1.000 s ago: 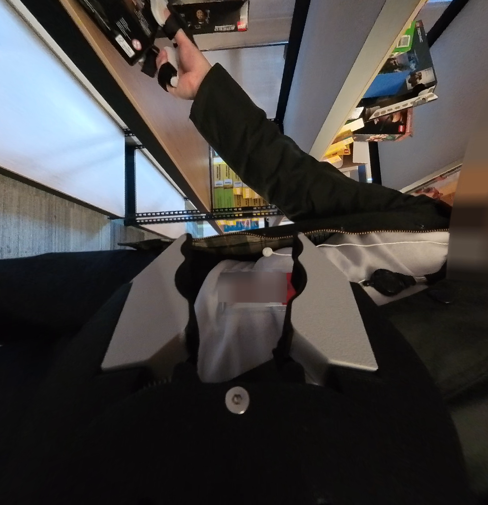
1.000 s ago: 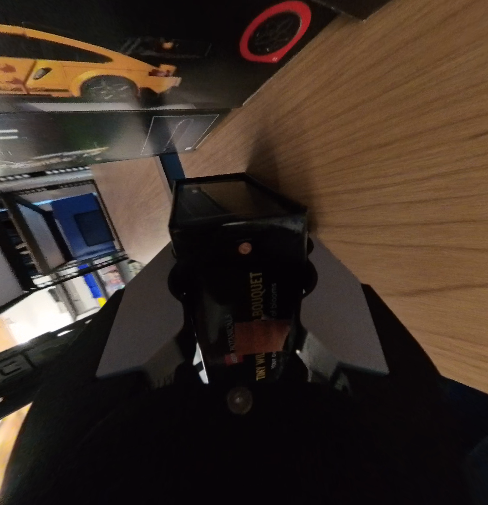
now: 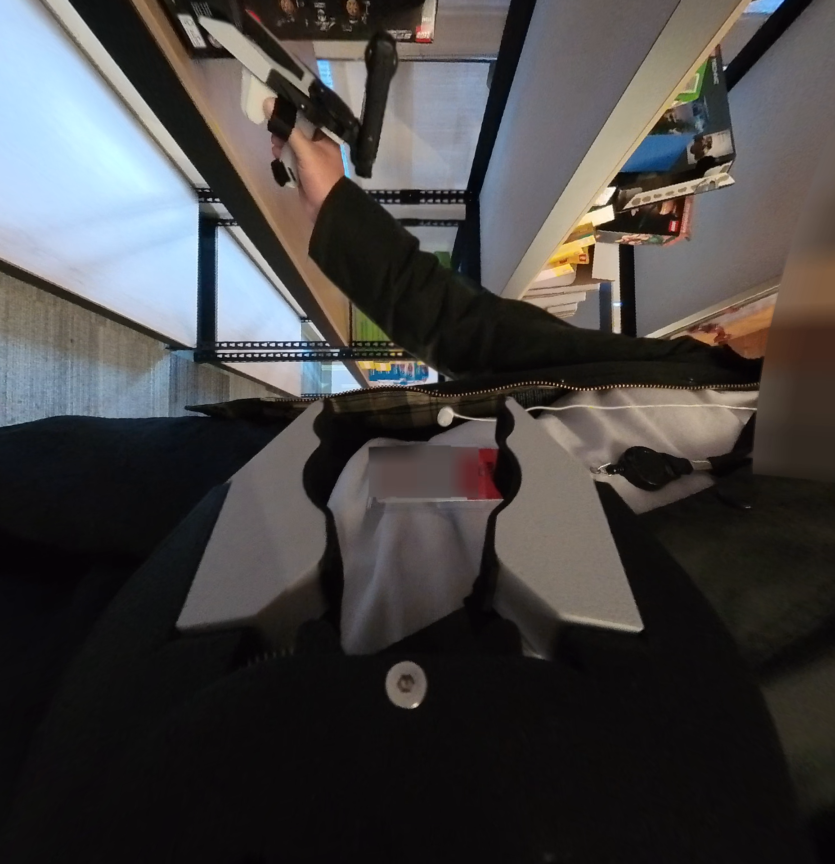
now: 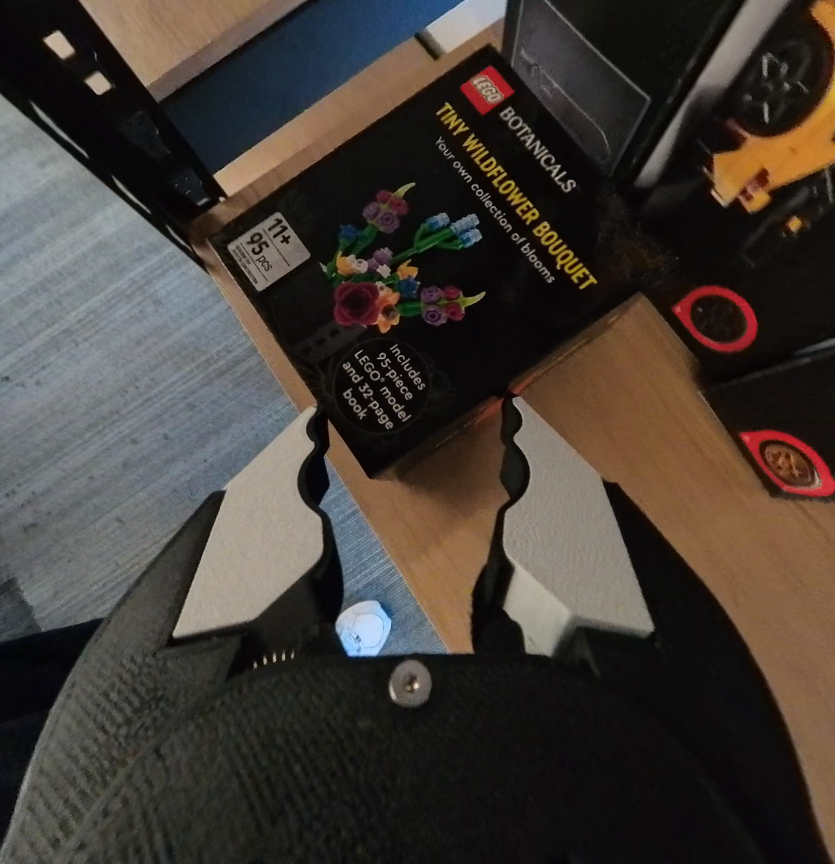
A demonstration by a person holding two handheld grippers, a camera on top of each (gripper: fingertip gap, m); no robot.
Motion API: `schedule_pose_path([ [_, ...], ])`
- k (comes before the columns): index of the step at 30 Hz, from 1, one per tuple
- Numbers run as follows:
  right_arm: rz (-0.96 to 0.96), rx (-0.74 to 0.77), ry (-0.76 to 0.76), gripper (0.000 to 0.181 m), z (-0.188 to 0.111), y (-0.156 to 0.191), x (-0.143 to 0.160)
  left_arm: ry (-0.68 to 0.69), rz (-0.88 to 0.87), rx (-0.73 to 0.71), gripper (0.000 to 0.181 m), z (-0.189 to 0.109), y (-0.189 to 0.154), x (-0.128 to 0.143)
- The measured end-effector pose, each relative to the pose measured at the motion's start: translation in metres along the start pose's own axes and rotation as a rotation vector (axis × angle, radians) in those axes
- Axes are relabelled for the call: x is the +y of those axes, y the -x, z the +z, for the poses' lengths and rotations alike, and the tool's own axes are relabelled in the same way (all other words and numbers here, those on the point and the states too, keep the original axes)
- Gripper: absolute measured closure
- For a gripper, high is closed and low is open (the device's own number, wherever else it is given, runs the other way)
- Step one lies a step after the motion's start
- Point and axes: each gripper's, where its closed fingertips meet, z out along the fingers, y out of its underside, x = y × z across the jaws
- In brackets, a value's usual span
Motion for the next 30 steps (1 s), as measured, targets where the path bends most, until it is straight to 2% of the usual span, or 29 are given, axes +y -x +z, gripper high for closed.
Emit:
schedule_pose_path([
  [7,0.008,0.009,0.047,0.107,0.019,0.009,-0.018,-0.009,-0.009,0.023,0.114,0.004,-0.001,0.006],
  [12,0.065,-0.003,0.094,0.109,0.025,0.008,-0.021,-0.029,0.007,0.03,0.114,0.0,-0.003,0.007],
  [14,0.061,0.036,0.127,0.109,0.028,0.004,-0.021,-0.039,0.007,0.026,0.114,-0.002,-0.002,0.006],
  [19,0.055,0.117,0.143,0.109,0.016,0.0,-0.022,-0.034,0.023,0.029,0.114,-0.005,-0.005,0.004],
  [21,0.011,0.14,0.043,0.11,-0.007,0.012,-0.036,-0.045,0.032,0.044,0.114,-0.006,-0.006,-0.003],
  [24,-0.152,0.127,-0.182,0.11,-0.067,0.064,-0.069,-0.061,0.055,0.08,0.114,-0.007,-0.011,-0.016],
  [28,-0.373,0.167,-0.568,0.111,-0.196,0.145,-0.143,-0.032,0.111,0.13,0.114,-0.001,-0.019,-0.035],
  [30,-0.458,0.239,-0.641,0.116,-0.254,0.164,-0.181,-0.027,0.125,0.166,0.116,0.003,-0.023,-0.048],
])
